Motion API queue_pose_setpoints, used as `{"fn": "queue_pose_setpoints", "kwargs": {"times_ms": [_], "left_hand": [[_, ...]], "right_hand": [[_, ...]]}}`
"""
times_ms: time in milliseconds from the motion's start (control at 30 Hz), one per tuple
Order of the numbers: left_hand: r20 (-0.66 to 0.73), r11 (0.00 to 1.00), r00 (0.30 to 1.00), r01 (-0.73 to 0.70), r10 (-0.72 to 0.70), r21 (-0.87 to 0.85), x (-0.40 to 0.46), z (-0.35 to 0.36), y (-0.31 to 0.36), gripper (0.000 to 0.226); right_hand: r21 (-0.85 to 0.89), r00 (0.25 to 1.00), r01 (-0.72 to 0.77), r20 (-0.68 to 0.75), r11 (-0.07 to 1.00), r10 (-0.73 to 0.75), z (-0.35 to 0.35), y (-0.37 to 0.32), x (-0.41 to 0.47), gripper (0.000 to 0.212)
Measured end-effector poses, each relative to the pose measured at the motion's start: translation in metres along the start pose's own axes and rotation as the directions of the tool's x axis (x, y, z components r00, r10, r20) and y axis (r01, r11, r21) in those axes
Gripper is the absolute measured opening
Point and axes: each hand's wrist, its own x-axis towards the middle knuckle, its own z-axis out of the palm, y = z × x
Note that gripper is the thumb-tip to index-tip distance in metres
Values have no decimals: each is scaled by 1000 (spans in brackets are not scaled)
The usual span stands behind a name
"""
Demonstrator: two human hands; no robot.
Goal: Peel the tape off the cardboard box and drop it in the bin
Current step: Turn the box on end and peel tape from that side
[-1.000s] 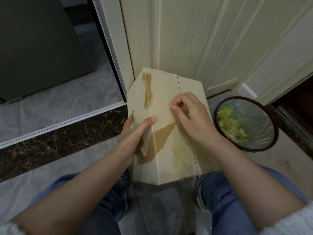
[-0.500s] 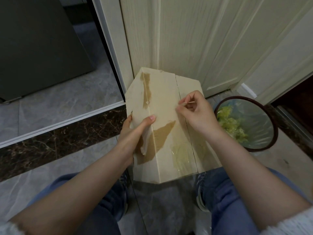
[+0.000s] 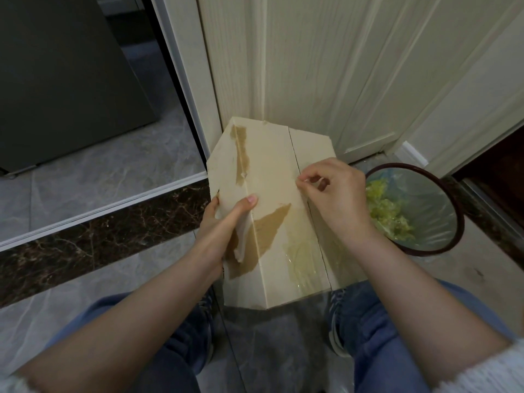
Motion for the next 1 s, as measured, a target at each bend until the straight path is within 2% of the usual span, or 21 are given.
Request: {"fn": "queue_pose_setpoints", "kwargs": {"times_ms": [133,233,333,400,467,533,633,700,933,1000], "left_hand": [[-4,999,1000,7,-7,-39,0,0,1,127],[-13,998,1000,3,-4,-57,0,-1,2,120],[-6,998,1000,-7,7,-57,-2,0,3,120],[-3,999,1000,-7,7,-41,-2,0,1,126],[-6,1000,1000,-4,4,-28,-1,0,0,128],[-15,1000,1000,1,-1,-23,1,-1,-1,128],[-14,1000,1000,6,-6,-20,2,-1,-1,131],[-10,1000,1000,9,-9,-25,2,0,0,132],[-12,1000,1000,10,-10,-29,1,1,0,135],[-9,999,1000,14,-14,-38,1,0,1,134]], "right_hand": [[39,998,31,48,999,-33,3,-2,-4,13],[95,992,-53,116,994,42,4,-5,-5,16],[122,991,-105,95,987,93,2,-6,-4,13],[186,978,-195,104,963,178,0,-6,-3,18],[266,940,-338,145,903,309,-1,-7,-2,34],[273,903,-427,168,862,395,-1,-4,0,45],[153,888,-445,199,882,413,-3,-3,1,26],[133,890,-437,204,889,407,-3,-5,0,14],[92,890,-431,204,898,407,0,-11,-5,10],[212,842,-537,201,817,501,1,-10,-3,9]]}}
